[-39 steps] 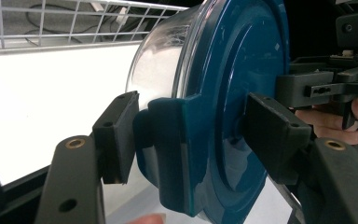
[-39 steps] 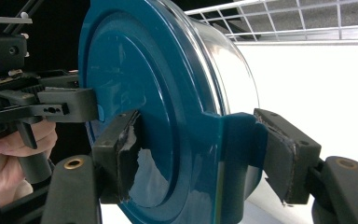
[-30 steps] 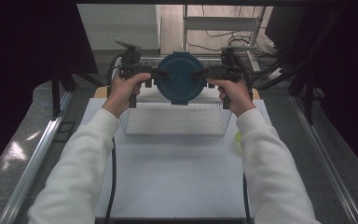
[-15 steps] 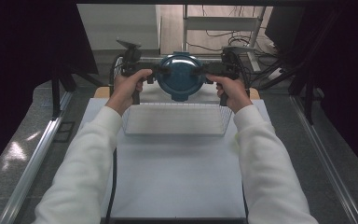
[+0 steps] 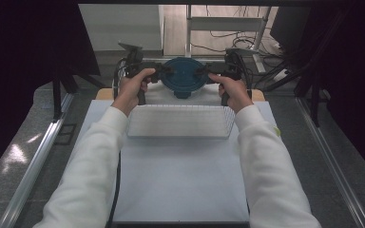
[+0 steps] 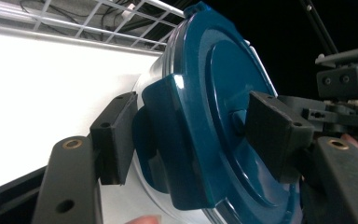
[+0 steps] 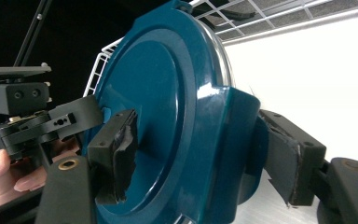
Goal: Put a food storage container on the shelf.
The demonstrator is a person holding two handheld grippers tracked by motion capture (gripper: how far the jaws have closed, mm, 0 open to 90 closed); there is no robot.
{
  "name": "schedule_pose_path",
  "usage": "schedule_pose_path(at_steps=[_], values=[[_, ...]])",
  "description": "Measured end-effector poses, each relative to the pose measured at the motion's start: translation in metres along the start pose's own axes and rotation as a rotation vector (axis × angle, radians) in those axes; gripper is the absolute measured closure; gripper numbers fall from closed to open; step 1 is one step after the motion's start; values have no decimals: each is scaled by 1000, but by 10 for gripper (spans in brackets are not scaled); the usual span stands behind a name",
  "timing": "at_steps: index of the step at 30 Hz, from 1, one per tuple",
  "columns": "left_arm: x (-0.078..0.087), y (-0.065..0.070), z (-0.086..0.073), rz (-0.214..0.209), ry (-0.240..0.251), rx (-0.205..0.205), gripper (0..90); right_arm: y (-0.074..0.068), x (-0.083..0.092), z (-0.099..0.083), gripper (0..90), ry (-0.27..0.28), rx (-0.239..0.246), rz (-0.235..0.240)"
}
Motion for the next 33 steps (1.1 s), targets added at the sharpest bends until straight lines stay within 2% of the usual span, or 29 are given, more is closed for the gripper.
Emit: schedule_pose_path(at_steps=[4, 11, 13, 14, 15, 17, 18, 21, 22, 23, 25, 27, 28, 29, 30, 31, 32, 33], values=[[-1, -4, 1, -18, 1, 13, 362, 1, -2, 0, 313, 2, -10, 0], [-1, -4, 1, -14, 7, 9, 353, 1, -2, 0, 311, 13, -8, 0], [-1, -3, 1, 10, 28, -16, 341, 1, -3, 0, 291, 22, -6, -5], [1, -1, 0, 39, 52, -47, 296, -1, -3, -1, 230, 34, -20, 13], [2, 0, 0, 36, 61, -55, 275, -2, -3, 0, 214, 49, -26, 10], [5, 0, 0, 56, 71, -76, 220, -4, 1, 1, 181, 82, 12, -20], [8, 0, 0, 72, 79, -95, 207, -6, 4, 1, 168, 97, 15, -28], [15, 2, -2, 69, 103, -112, 196, -11, 10, 1, 142, 122, 35, -47], [22, 6, -5, 64, 107, -144, 194, -15, 17, -1, 127, 142, 80, -82], [22, 6, -5, 64, 107, -144, 193, -15, 17, -1, 127, 142, 80, -82], [28, 8, -10, 94, 107, -192, 191, -19, 24, -2, 121, 152, 104, -106], [35, 10, -16, 109, 113, -231, 191, -22, 34, -8, 123, 151, 152, -105], [41, 12, -24, 117, 112, -266, 191, -23, 37, -11, 131, 149, 174, -105], [41, 12, -24, 117, 112, -266, 191, -23, 37, -11, 131, 149, 174, -105], [48, 15, -34, 126, 108, -301, 191, -24, 43, -19, 140, 136, 236, -119], [51, 16, -39, 128, 106, -320, 191, -25, 47, -23, 149, 136, 264, -129], [51, 16, -39, 128, 106, -320, 191, -25, 47, -23, 149, 136, 264, -129], [58, 18, -49, 134, 109, -352, 191, -27, 54, -32, 157, 131, 315, -133]])
Point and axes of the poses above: each handheld gripper's, and its own axes: x roughly backward along the jaws, z roughly out of its top, y roughly to its right, the point moved 6 cm from there along -x, roughly forward along the jaws, and after that the axes turned 7 degrees about x, right-handed, at the moved point
